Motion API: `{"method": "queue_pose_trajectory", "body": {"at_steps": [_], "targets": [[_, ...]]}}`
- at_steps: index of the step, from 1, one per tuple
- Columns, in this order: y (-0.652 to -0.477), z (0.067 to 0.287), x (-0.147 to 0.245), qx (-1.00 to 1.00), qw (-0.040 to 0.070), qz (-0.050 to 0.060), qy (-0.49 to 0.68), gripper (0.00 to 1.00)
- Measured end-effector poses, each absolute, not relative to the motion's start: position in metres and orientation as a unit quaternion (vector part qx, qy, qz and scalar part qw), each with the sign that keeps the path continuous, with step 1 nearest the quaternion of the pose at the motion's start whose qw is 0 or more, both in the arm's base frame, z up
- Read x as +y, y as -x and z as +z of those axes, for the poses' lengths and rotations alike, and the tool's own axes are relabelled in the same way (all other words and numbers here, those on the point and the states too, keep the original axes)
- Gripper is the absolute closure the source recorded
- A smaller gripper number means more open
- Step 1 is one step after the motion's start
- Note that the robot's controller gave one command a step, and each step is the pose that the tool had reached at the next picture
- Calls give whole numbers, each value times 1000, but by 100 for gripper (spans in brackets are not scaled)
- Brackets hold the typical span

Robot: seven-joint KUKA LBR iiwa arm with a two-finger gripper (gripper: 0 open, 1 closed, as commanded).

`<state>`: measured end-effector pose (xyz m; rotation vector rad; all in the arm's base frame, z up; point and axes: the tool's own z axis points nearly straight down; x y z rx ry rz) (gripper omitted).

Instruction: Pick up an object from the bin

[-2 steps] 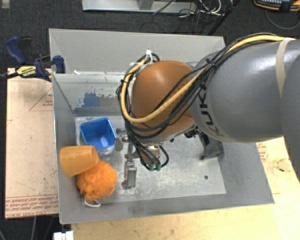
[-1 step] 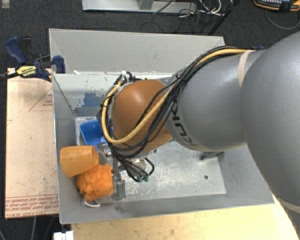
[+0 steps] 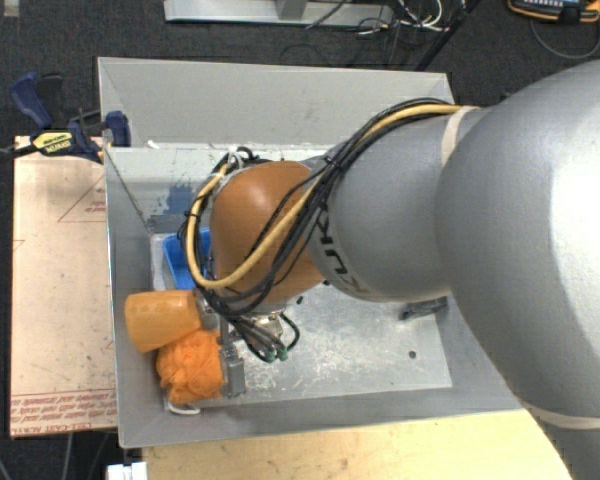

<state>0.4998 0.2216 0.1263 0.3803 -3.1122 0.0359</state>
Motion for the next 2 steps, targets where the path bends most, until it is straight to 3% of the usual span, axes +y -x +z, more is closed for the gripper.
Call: {"method": "queue_pose_trajectory", "body": {"at_steps": [1,2], "targets": [[-496,132,221,-989,-4,2,-146,100],[-496,132,221,-989,-4,2,-146,100]]}}
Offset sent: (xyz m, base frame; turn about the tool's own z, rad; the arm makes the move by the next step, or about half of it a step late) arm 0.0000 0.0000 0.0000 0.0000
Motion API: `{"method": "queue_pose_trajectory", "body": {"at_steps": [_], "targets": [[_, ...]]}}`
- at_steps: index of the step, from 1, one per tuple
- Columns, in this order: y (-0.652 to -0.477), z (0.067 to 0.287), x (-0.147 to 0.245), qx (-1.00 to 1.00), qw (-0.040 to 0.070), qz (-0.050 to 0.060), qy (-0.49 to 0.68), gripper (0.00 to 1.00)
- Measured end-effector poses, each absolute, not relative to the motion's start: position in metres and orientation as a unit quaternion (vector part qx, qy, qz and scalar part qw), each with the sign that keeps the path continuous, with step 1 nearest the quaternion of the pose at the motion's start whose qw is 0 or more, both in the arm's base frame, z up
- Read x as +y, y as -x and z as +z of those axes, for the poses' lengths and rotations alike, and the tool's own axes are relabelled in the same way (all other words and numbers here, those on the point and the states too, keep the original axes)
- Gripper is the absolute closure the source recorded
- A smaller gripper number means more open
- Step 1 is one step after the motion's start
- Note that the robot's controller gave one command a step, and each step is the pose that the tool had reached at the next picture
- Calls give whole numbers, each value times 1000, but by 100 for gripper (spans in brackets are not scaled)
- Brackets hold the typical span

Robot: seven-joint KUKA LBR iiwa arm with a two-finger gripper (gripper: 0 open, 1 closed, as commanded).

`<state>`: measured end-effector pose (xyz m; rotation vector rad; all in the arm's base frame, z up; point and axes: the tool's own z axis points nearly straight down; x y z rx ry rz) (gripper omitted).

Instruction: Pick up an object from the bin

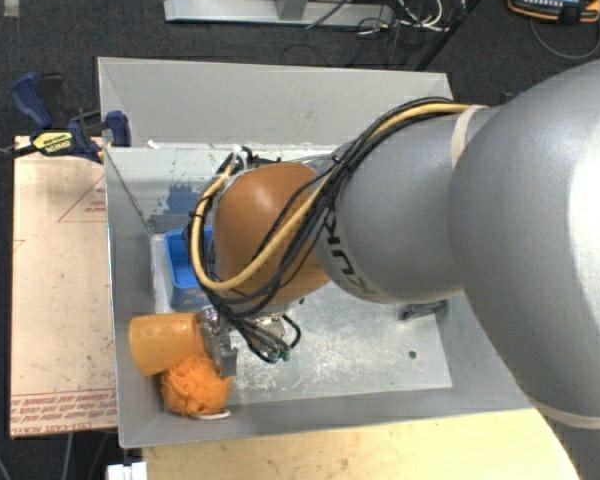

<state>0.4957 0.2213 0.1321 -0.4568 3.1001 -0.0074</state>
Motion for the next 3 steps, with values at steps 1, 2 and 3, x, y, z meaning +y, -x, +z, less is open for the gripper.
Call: {"method": "queue_pose_trajectory", "body": {"at_steps": [1,2,3], "targets": [[-511,104,216,990,5,-17,142,100],[-508,102,214,990,2,-17,140,100],[-513,94,212,990,-1,-23,140,100]]}}
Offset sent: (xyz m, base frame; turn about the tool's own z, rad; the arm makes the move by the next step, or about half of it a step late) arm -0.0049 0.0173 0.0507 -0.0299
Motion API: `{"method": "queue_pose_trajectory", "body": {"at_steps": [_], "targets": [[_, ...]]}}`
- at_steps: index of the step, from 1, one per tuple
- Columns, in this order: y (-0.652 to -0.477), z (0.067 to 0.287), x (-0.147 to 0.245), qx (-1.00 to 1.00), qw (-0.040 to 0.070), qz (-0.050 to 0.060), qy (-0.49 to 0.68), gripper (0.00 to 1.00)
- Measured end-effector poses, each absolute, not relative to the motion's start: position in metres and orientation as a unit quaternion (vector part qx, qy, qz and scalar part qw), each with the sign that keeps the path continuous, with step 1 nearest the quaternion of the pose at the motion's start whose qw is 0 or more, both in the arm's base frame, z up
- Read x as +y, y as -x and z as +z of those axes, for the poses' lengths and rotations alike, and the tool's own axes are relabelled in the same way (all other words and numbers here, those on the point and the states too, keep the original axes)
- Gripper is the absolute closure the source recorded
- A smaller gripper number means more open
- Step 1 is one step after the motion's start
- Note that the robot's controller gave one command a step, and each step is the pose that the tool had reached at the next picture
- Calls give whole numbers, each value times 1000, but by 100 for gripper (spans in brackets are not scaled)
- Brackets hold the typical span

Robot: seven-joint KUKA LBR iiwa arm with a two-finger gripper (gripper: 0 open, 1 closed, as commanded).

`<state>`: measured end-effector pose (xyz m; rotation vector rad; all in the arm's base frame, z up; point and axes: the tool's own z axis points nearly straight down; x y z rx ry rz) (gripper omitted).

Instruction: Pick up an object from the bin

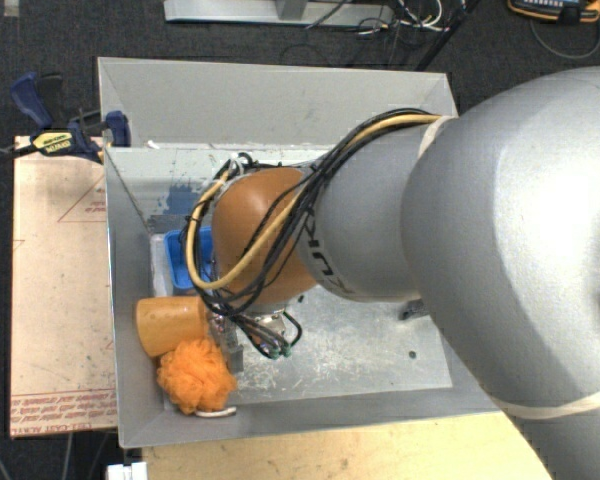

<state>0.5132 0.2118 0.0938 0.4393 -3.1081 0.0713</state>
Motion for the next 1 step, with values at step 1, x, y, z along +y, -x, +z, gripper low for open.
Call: {"method": "queue_pose_trajectory", "body": {"at_steps": [1], "targets": [[-513,94,212,-990,1,22,-139,100]]}}
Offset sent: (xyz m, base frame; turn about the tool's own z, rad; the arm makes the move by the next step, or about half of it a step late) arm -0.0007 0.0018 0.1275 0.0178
